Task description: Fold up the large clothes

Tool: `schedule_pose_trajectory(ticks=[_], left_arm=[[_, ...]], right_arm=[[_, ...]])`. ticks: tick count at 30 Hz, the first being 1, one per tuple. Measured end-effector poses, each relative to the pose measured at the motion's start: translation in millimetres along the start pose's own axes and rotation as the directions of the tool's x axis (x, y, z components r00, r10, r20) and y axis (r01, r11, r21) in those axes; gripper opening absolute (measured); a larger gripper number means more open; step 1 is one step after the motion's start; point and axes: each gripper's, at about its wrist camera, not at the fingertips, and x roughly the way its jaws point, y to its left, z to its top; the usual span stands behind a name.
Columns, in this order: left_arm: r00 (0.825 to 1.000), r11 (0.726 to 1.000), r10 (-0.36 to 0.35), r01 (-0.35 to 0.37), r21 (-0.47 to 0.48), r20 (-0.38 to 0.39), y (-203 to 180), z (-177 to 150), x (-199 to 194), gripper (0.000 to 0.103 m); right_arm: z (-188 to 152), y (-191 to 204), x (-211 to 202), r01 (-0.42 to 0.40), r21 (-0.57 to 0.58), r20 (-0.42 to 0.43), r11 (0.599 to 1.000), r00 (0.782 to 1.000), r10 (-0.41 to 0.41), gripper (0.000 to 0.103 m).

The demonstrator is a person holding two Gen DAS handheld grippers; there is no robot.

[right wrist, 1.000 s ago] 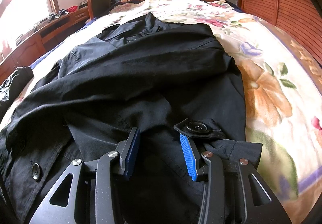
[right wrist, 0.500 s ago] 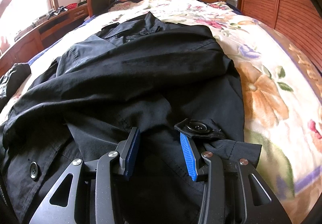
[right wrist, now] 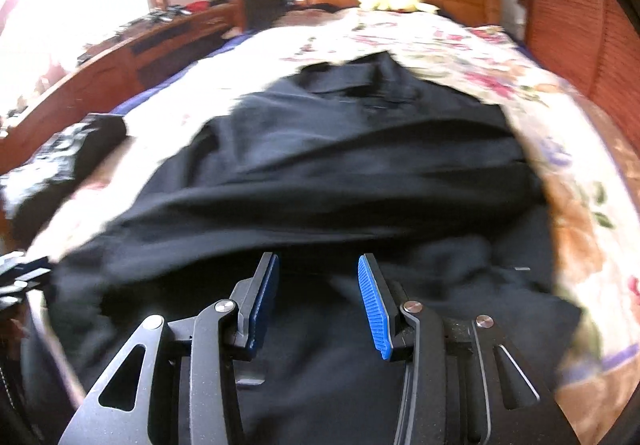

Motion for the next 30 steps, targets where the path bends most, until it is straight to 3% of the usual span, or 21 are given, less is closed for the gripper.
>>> schedule_pose_trajectory(ticks=[3,8,15,16,19,23,30], left_arm=[[1.000,1.000,-0.003,0.004,0.003,-0.008,1,-2,3,0.031],[1.000,1.000,-0.018,0.018,-0.005,-0.009,5,-7,5,0.031],[1.000,1.000,-0.026,0.026,-0.014,-0.006,7,-11,4,0.031],[1.000,1.000,-0.026,0.026,-0.015,-0.006,7,-11,4,0.031],[1.000,0.999,-0.026,0.026,-0.019,-0.004,7,-12,3,0.031],[1.000,0.999,-0.026,0.026,-0.021,-0.004,6,-13,1,0.031],[1.000,1.000,-0.021,0.020,-0.017,-0.006,5,-13,0,0.031]], right_arm=[[-1,27,4,-0.078,0.011,-0.009,0.997,0.997,0.078,0.043],[-9,57,25,-0.110,0.007,-0.060,0.994,0.992,0.110,0.043],[-5,55,51,-0.134,0.062,-0.114,0.989,0.983,0.141,0.043],[-5,55,55,-0.145,0.074,-0.122,0.987,0.981,0.153,0.041],[-4,55,51,-0.161,0.058,-0.120,0.985,0.979,0.167,0.020],[-11,57,37,-0.197,0.061,-0.104,0.979,0.974,0.202,0.016],[-26,53,35,-0.138,0.033,-0.117,0.990,0.983,0.141,0.019]])
